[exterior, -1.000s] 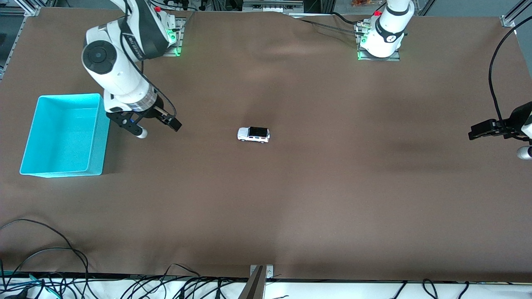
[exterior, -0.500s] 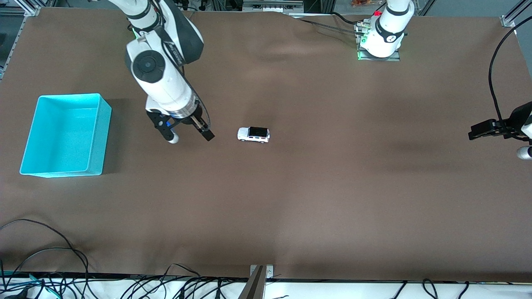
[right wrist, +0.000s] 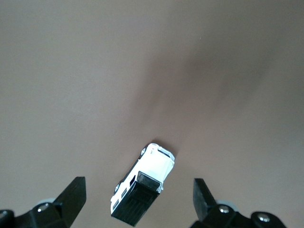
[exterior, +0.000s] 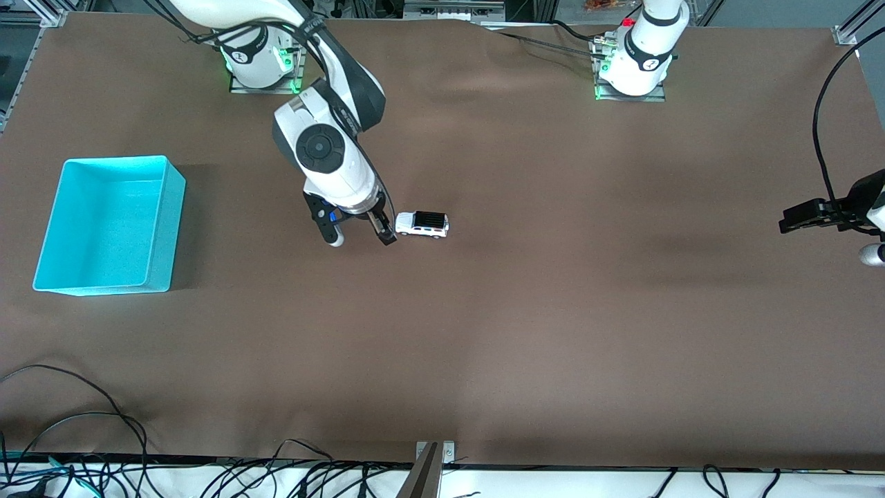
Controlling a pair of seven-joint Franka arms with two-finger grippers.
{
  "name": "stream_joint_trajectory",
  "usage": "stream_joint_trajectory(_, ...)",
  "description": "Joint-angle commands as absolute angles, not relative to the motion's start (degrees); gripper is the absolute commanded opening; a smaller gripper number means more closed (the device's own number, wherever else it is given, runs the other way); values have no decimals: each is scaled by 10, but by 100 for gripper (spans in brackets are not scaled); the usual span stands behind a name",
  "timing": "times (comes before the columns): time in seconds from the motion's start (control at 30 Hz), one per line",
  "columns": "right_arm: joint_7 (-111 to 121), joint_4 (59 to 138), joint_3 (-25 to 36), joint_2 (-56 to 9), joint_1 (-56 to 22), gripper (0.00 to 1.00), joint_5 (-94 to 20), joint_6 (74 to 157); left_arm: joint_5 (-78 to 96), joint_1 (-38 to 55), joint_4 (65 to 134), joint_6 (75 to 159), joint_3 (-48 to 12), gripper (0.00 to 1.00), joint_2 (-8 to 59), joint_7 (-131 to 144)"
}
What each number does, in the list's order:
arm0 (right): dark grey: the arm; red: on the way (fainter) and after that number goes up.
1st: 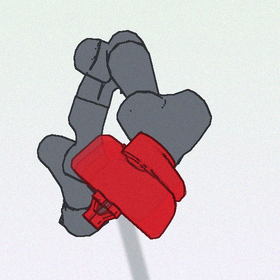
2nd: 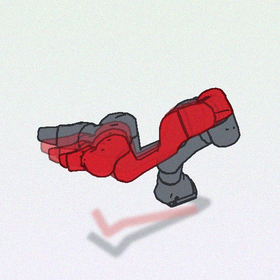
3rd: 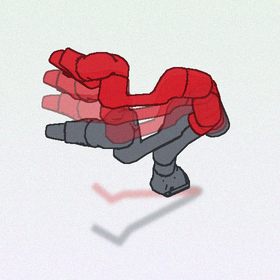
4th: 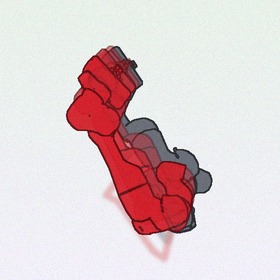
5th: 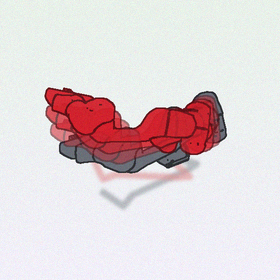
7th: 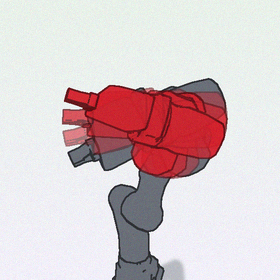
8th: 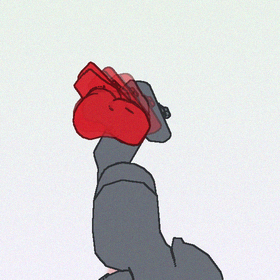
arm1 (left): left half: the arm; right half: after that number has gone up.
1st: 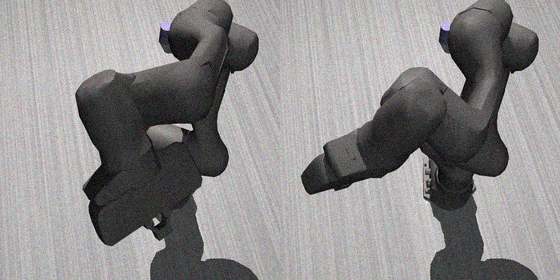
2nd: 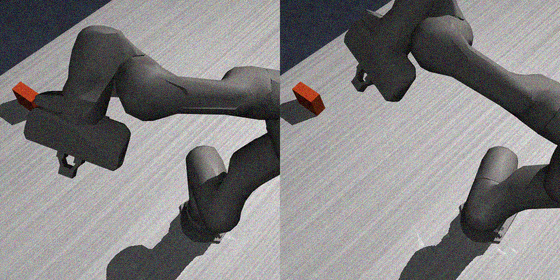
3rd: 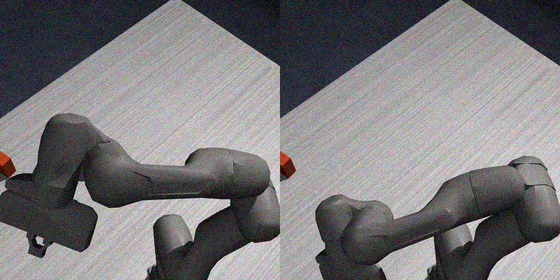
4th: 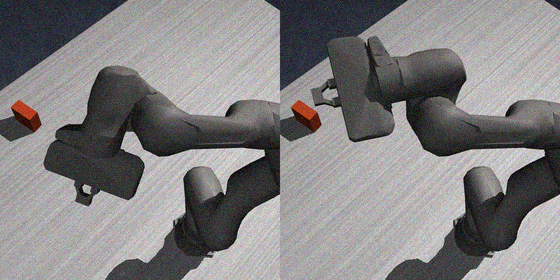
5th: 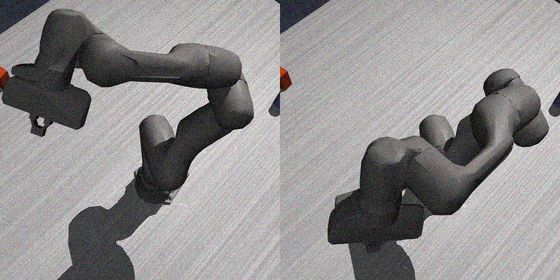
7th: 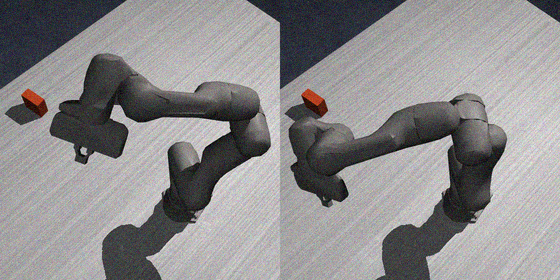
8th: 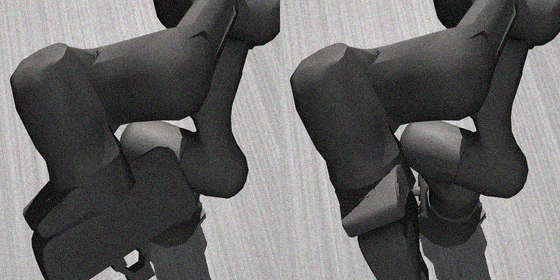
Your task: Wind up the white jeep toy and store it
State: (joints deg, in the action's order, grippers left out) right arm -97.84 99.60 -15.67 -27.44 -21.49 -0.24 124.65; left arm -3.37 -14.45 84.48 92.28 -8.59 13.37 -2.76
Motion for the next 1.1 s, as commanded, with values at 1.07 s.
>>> stream_joint_trajectory(1.07,-1382,865,-150,-410,-287,100,57,1252,-18,-146,850,925,-84,100,129,-40)
